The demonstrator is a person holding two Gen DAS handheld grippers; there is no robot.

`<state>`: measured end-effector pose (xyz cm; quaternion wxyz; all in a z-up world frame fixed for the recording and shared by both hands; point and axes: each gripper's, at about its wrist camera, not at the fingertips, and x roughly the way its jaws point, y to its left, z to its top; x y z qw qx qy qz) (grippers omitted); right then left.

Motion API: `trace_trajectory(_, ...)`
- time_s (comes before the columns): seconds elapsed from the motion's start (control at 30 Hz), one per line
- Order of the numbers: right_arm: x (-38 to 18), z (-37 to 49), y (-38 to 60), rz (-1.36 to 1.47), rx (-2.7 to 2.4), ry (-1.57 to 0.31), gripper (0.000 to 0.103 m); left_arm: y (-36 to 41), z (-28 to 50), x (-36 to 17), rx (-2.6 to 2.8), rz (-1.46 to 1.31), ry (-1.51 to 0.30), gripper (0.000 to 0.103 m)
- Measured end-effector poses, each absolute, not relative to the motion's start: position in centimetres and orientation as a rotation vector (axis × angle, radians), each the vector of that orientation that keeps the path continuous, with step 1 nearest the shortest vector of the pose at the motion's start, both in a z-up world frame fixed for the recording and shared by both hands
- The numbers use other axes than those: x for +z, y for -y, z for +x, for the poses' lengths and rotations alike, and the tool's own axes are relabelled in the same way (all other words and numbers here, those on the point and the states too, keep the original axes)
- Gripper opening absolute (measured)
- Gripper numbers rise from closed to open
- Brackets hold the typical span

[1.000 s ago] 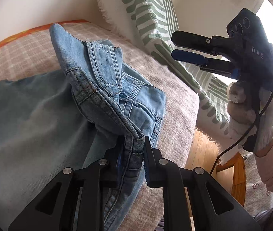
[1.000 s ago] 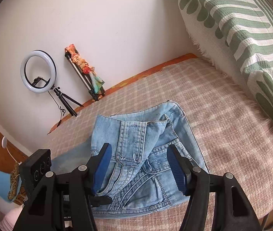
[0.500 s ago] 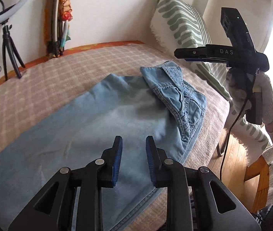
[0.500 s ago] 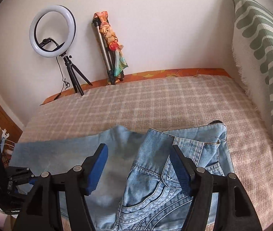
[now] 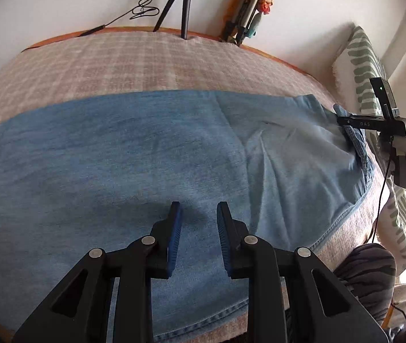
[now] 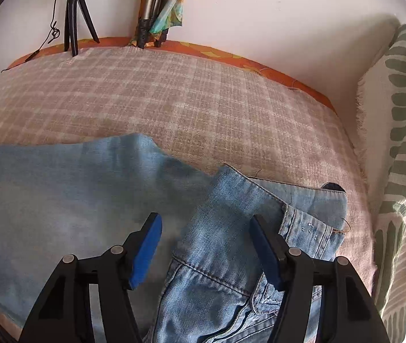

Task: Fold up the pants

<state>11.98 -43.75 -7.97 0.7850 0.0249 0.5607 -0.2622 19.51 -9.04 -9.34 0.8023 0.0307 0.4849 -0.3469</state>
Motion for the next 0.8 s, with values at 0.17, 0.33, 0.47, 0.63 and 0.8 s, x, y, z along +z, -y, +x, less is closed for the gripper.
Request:
trace_trajectory(0.17, -8.1, 8.5, 46.3, 0.247, -0.532, -1.156, 0.007, 7.6, 19.3, -9.6, -0.750, 0.014, -1.027, 0.023)
trace_trajectory(0.33, -4.8, 0.4, 48.8, 0.460, -0.535, -0.932, 0.002, 7.4, 19.1, -9.7, -0.752, 0.034, -1.011, 0.023)
trace_trajectory(0.47, -3.2, -6.7, 50.3, 0.563, -0.559, -0.800, 0.002, 7.4, 19.2, -9.8, -0.749, 0.014, -1.012, 0.023)
trace_trajectory(0.63, -5.7, -11.8, 51.4, 0.703, -0.514, -0.776, 0.015, 7.2, 19.2, -9.9, -0.741, 0.011, -1.012, 0.023)
trace_trajectory(0.8, -7.5, -13.5, 53.3, 0.838, -0.499, -0.695, 0.060, 7.3, 19.3, -9.8, -0.731, 0.016, -1.021, 0.023)
